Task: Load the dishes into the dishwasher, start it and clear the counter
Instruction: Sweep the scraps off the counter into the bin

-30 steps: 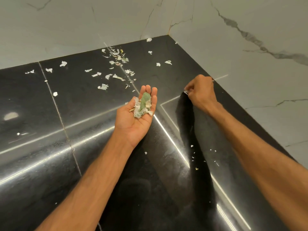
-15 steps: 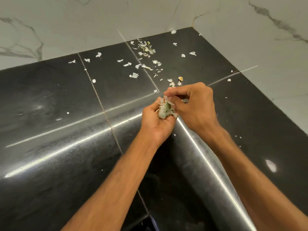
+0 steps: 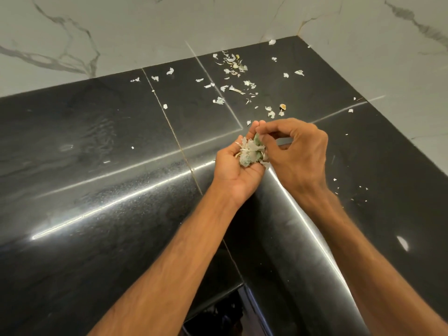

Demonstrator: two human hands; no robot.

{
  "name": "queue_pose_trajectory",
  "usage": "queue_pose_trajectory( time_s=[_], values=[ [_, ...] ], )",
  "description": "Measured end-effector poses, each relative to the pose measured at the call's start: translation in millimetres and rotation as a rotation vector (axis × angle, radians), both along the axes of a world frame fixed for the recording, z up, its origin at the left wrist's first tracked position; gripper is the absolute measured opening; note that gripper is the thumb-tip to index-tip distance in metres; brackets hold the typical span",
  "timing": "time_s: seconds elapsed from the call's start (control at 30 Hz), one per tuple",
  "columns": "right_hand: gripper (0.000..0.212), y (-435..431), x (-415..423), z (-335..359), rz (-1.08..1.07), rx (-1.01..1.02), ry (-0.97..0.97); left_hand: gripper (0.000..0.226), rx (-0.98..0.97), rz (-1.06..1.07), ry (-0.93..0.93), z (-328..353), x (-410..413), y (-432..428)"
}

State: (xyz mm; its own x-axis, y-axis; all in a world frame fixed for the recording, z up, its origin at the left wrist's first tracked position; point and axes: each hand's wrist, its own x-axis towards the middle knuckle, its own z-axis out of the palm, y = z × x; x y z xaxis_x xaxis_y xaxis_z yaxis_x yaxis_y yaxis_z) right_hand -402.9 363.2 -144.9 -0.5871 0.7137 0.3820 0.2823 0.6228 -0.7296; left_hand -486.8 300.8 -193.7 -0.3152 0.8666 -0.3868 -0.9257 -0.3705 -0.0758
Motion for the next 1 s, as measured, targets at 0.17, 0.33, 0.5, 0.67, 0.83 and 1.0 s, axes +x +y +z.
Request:
queue_pose_trajectory(
  time_s=[0.17, 0.33, 0.5, 0.67, 0.83, 1.0],
  values=[
    [0.018, -5, 6, 0, -0.115, -0.077, 0.123, 0.039, 0.045, -0.022, -0.012, 4, -2, -12],
    [0.022, -4, 13, -15, -0.252, -0.124, 0.152, 0.040, 0.061, -0.006, -0.038, 5, -8, -25],
    [0.035, 21, 9, -53, -0.313, -0.121, -0.049, 0.039, 0.064, 0.013, -0.069, 5, -19, -33],
    [0.074, 90, -35, -69, -0.233, -0.135, -0.380, 0.041, 0.051, 0.032, -0.061, 6, -29, -39],
    [0.077, 138, -86, -66, -0.131, -0.096, -0.667, 0.041, 0.051, 0.052, -0.072, -1, -36, -38],
    [0.039, 91, -89, -82, -0.015, 0.154, -0.683, 0.040, 0.059, 0.064, -0.099, -4, -43, -38]
  ],
)
